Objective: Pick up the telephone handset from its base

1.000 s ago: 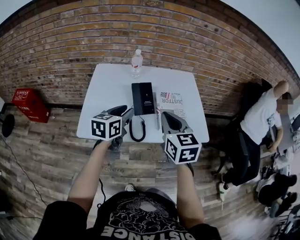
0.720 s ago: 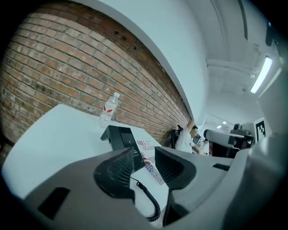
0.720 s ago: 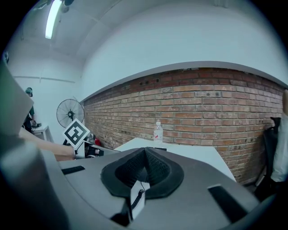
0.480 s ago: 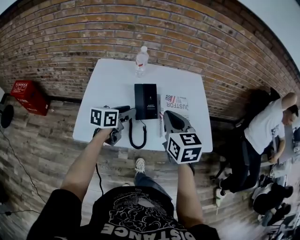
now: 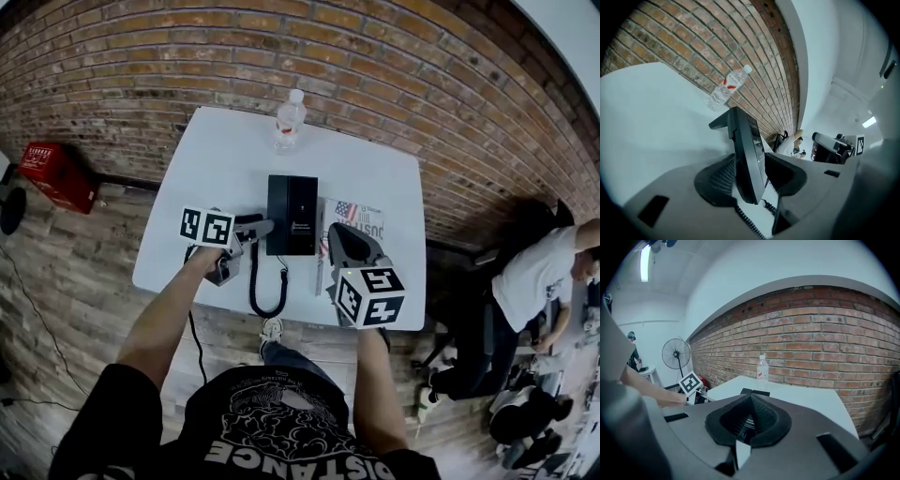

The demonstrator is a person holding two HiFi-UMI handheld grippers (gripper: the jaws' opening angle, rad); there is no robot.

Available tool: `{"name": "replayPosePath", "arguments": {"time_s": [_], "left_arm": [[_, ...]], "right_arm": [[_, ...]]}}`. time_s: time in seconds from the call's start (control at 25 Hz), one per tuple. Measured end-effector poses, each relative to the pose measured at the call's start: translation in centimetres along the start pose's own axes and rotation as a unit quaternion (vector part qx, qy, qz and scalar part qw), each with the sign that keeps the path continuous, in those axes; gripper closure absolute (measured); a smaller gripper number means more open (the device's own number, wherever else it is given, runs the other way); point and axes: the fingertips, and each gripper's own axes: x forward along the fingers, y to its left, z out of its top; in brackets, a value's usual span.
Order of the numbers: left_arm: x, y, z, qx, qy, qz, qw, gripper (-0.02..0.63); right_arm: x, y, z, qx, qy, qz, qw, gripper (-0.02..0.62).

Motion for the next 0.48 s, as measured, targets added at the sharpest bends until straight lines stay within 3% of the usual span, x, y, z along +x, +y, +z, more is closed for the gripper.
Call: {"name": "replayPosePath", "arguments": {"time_s": [0.48], "left_arm": [[2.8, 0.7, 0.4, -0.052, 0.010, -0.053, 0.9972, 0.431]], "right_arm": [[2.9, -2.8, -2.0, 0.015, 0.028, 0.014, 0.999, 0.595]]}}
